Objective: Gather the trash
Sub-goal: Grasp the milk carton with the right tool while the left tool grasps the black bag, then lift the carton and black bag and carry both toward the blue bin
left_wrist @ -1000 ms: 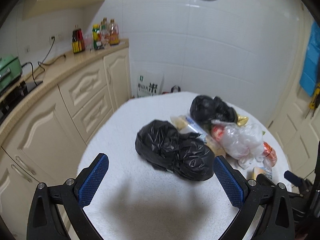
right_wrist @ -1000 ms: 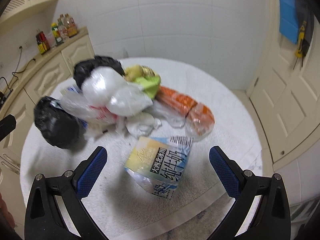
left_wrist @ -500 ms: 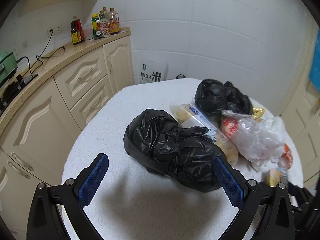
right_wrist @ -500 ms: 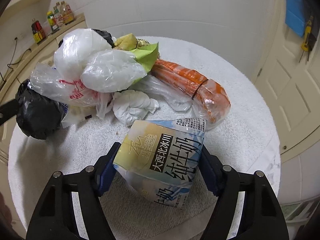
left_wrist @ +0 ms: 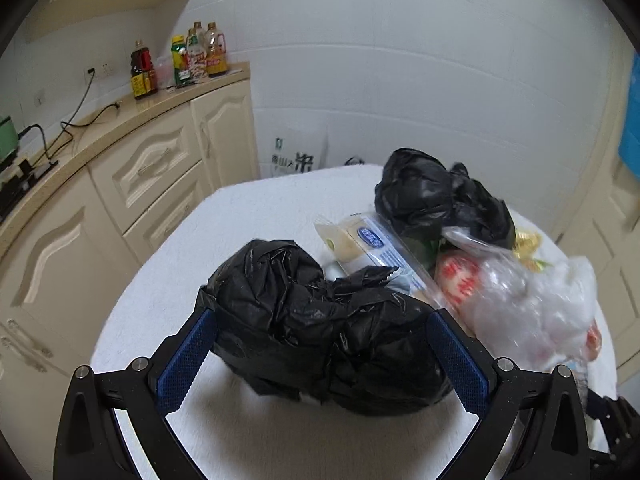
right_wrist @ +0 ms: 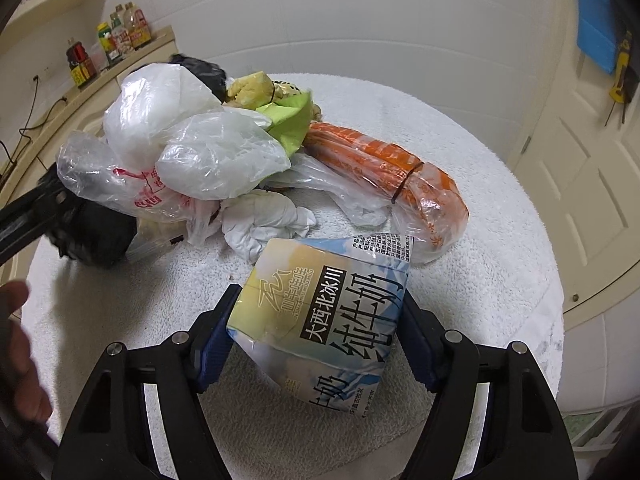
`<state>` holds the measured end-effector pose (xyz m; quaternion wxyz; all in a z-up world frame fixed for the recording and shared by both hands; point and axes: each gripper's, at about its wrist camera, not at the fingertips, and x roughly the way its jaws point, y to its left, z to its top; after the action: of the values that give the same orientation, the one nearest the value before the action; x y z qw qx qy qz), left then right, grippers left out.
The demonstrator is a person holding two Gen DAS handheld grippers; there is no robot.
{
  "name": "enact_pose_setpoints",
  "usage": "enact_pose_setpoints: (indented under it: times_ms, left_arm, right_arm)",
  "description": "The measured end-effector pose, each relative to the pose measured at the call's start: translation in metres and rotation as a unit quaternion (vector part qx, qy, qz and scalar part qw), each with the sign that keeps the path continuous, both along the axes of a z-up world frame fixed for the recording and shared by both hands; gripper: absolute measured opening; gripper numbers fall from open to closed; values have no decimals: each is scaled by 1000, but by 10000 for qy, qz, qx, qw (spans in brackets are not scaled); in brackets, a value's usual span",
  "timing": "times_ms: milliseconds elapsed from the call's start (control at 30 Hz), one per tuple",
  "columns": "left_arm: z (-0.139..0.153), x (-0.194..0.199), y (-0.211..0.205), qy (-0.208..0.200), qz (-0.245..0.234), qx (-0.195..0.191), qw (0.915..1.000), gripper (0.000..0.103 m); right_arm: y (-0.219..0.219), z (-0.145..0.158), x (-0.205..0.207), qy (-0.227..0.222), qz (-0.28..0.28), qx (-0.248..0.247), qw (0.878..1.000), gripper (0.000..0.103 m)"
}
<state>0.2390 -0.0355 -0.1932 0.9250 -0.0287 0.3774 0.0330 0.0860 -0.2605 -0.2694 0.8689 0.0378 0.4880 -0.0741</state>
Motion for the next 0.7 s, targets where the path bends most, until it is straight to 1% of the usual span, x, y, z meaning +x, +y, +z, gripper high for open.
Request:
enact_pose_setpoints:
  times_ms: [100, 167, 300, 367, 467, 567, 700]
  left_arm:
    - [-8, 5, 15, 22, -168, -395, 9991, 102]
    - [-11, 3, 25, 39, -354, -635, 9973, 91]
    - [-15, -6, 40, 49, -557, -916, 9942, 79]
    - [-15, -10, 44, 60, -634, -980, 9931, 72]
    - [-14, -20, 50, 38, -760, -1033, 9917, 65]
    - [-14, -31, 53, 8, -784, -997, 9919, 62]
    - [-8, -51, 59, -25, -808, -1011, 9916, 60]
  right_arm:
    - [1, 2, 1, 6, 28, -2, 10000, 74]
    - [1, 3, 1, 4, 32, 4, 10000, 74]
    - [2, 4, 0, 3, 50, 11, 10000, 74]
    - [3, 5, -1, -4, 61, 24, 10000, 74]
    - [6, 7, -3, -22, 77, 13, 10000, 74]
    - [5, 9, -5, -53, 77, 23, 10000, 74]
    - [5, 10, -9, -85, 53, 24, 9999, 73]
